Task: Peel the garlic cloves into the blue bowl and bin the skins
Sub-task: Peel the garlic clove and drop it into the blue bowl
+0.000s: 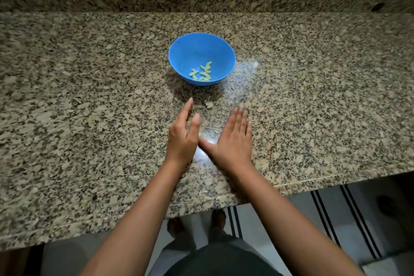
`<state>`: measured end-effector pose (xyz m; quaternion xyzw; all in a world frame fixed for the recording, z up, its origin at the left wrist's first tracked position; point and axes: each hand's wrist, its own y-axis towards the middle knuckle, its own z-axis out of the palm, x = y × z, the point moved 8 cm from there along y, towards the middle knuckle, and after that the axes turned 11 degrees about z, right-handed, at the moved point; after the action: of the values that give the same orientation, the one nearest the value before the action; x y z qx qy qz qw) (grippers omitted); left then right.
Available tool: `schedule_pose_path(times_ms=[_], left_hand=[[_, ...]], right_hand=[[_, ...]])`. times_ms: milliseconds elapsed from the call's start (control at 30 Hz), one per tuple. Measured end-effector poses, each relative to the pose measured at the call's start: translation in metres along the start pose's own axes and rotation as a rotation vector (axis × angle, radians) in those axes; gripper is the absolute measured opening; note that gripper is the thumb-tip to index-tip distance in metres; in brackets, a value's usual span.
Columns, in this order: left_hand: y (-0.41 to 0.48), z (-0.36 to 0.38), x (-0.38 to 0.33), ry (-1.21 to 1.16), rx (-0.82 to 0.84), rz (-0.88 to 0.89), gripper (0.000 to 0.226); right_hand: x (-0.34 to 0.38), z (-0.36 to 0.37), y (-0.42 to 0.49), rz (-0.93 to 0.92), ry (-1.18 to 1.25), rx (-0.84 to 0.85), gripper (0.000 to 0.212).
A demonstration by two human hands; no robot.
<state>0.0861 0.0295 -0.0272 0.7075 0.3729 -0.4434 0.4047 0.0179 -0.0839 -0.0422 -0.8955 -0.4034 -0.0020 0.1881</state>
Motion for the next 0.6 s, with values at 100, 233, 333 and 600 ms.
schedule_pose_path(times_ms=[100,233,333,600], left_hand=[[0.000,-0.004,0.004,-0.093,-0.023,-0.028,0.063],[-0.008,-0.012,0.007,-0.157,-0.043,-0.055,0.056],[-0.017,-0.018,0.006,-0.177,-0.061,-0.044,0.053],[-0.024,-0.024,0.004,-0.162,-0.093,-0.053,0.052]], right_hand=[[0.004,-0.011,0.007,-0.018,0.082,0.013,0.122],[0.006,-0.001,-0.044,-0.293,0.042,0.174,0.132],[0.001,0.016,-0.070,-0.387,-0.110,0.209,0.134],[0.007,0.001,-0.017,-0.258,-0.079,0.019,0.119]])
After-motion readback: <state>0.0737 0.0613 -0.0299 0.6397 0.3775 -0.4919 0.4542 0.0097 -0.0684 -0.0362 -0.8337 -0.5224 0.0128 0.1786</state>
